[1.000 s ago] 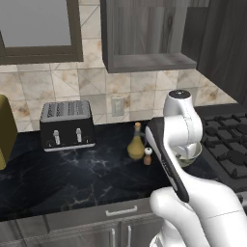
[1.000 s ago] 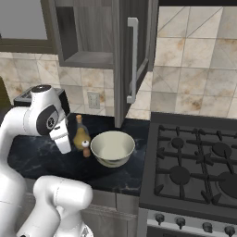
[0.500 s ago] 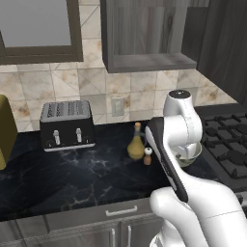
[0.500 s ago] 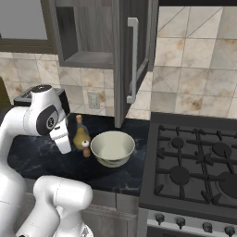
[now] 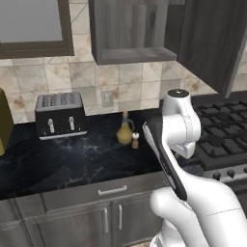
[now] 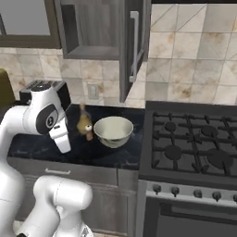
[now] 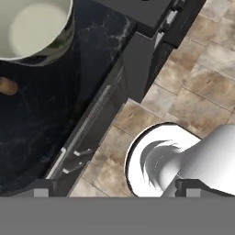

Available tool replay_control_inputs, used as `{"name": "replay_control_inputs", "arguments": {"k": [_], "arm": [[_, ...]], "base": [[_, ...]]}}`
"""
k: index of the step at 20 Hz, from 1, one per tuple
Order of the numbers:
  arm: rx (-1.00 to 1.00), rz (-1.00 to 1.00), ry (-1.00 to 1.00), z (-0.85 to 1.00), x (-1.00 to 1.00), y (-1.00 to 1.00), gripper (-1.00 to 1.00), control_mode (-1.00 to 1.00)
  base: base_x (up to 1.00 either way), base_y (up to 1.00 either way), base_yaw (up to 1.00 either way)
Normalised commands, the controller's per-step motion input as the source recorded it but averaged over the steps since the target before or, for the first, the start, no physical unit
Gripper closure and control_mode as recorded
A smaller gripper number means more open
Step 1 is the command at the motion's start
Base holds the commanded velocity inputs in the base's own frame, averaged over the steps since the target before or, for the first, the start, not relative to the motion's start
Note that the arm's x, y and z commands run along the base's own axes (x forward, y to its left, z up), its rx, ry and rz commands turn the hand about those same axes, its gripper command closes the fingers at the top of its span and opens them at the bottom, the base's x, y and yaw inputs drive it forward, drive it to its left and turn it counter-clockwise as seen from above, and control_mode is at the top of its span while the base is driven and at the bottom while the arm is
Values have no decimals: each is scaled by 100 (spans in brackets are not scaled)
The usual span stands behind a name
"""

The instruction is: Retrieve the bottle and the shaker from the cabinet and place them next to the mixing bowl on the counter. Then add garlic from the fridge to the mixing bowl.

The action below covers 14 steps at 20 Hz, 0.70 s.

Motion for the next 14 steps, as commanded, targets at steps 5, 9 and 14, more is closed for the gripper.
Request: {"name": "replay_control_inputs", "arguments": {"k": [5, 9, 14], "arm": [[0, 0, 0, 0, 0, 0, -100, 100], [0, 0, 0, 0, 0, 0, -100, 100], [0, 0, 0, 0, 0, 0, -100, 100]], "base": [[-66, 10, -30], [-46, 6, -28], [-35, 23, -37]]}}
